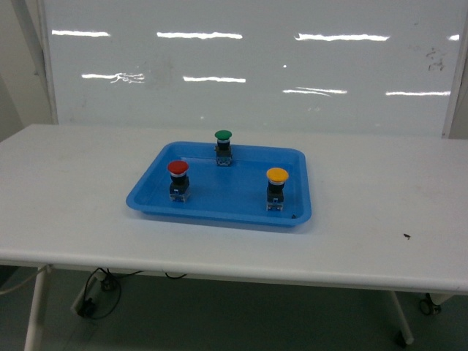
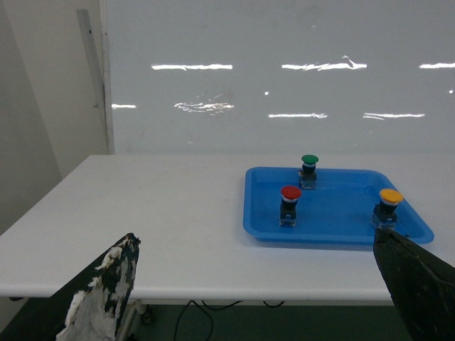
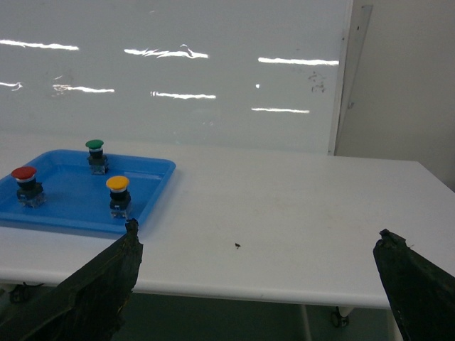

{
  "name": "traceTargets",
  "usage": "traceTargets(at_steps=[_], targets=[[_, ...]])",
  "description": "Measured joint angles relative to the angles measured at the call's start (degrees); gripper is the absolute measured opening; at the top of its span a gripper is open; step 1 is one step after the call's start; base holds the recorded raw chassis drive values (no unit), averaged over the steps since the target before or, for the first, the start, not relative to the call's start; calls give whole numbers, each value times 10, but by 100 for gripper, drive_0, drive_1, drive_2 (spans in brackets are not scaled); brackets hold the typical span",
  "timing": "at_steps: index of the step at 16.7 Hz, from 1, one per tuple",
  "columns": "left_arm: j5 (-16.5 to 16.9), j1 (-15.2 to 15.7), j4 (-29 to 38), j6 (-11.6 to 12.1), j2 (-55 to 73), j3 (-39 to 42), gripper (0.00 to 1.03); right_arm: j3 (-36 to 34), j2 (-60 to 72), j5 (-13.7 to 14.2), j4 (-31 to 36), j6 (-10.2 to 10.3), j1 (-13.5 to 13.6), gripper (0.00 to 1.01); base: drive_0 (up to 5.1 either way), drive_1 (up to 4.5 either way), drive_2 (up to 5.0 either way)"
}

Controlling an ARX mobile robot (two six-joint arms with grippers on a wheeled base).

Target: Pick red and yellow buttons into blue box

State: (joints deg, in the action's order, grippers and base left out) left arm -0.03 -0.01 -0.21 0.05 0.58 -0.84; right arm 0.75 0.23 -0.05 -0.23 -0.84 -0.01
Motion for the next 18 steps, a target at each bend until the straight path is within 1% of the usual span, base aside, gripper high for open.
traceTargets(at_steps=[15, 18], targets=[[0, 0, -1, 0, 0, 0, 98, 0, 0, 0, -1, 0, 0, 98, 0, 0, 0], [0, 0, 0, 0, 0, 0, 98, 0, 0, 0, 0, 0, 0, 98, 12, 426, -402]])
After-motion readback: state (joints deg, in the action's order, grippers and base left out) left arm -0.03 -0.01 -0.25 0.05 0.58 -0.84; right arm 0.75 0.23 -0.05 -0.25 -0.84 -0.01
